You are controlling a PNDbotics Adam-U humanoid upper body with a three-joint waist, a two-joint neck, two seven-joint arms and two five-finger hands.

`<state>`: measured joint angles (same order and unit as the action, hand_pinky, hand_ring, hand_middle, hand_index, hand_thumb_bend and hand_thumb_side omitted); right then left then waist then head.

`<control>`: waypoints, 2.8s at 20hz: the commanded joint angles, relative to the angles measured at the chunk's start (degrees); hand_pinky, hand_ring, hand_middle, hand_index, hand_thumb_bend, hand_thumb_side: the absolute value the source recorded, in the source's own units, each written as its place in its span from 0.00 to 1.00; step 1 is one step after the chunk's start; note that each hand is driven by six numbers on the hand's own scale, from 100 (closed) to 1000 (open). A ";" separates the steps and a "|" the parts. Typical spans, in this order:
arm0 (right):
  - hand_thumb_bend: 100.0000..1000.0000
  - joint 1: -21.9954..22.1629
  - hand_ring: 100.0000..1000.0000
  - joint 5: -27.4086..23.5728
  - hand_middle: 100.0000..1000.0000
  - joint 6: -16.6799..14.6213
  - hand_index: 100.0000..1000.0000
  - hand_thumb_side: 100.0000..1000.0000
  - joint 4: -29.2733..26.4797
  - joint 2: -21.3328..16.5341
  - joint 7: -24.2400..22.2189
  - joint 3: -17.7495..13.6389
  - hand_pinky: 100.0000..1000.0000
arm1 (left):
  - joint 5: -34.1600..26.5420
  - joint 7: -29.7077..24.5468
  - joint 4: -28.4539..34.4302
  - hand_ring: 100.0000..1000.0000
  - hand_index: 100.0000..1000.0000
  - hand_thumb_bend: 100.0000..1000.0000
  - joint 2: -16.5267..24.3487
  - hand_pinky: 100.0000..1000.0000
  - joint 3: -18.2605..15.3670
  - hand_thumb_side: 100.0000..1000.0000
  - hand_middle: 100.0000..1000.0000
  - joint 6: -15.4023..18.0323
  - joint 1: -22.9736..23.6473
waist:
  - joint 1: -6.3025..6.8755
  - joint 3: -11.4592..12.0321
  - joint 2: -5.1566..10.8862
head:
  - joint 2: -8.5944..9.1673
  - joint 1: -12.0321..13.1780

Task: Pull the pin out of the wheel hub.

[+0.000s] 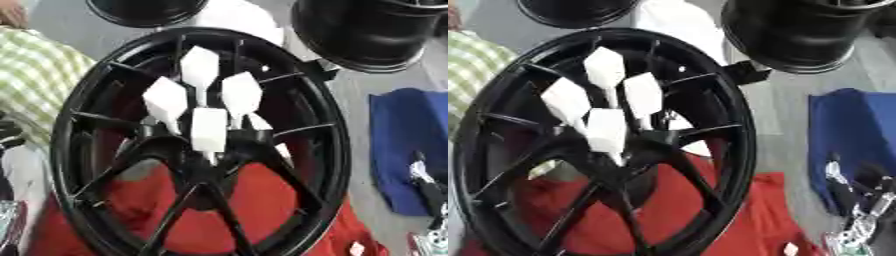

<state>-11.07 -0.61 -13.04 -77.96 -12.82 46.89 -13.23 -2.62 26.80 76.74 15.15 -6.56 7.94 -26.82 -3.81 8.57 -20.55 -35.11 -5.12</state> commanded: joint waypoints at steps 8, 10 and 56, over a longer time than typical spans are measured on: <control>0.59 -0.18 0.55 -0.11 0.45 -0.12 0.57 0.20 -1.48 -0.68 0.12 -0.52 0.48 | -0.60 -0.25 1.14 0.55 0.67 0.07 1.44 0.52 -0.07 0.86 0.50 -0.02 -1.07 | 0.18 -0.11 0.73 | -0.02 -0.43; 0.59 -0.19 0.55 -0.23 0.45 -0.10 0.57 0.20 -1.61 -0.51 0.26 -0.67 0.48 | -0.67 -0.56 1.59 0.55 0.68 0.08 1.54 0.53 -0.11 0.86 0.51 -0.03 -1.50 | 0.09 -0.40 0.54 | 0.03 -0.97; 0.60 2.81 0.54 1.16 0.44 0.82 0.57 0.20 -4.44 -2.14 1.18 -1.74 0.47 | 15.10 -78.76 21.29 0.69 0.81 0.38 27.18 0.78 37.54 0.55 0.67 -0.33 -52.04 | 3.28 -0.65 -0.29 | 1.97 -4.52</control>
<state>-8.05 0.36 -12.14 -81.11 -13.39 48.13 -14.79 12.87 -52.04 97.56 40.61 31.25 7.35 -78.05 -0.51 8.00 -21.73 -33.68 -9.65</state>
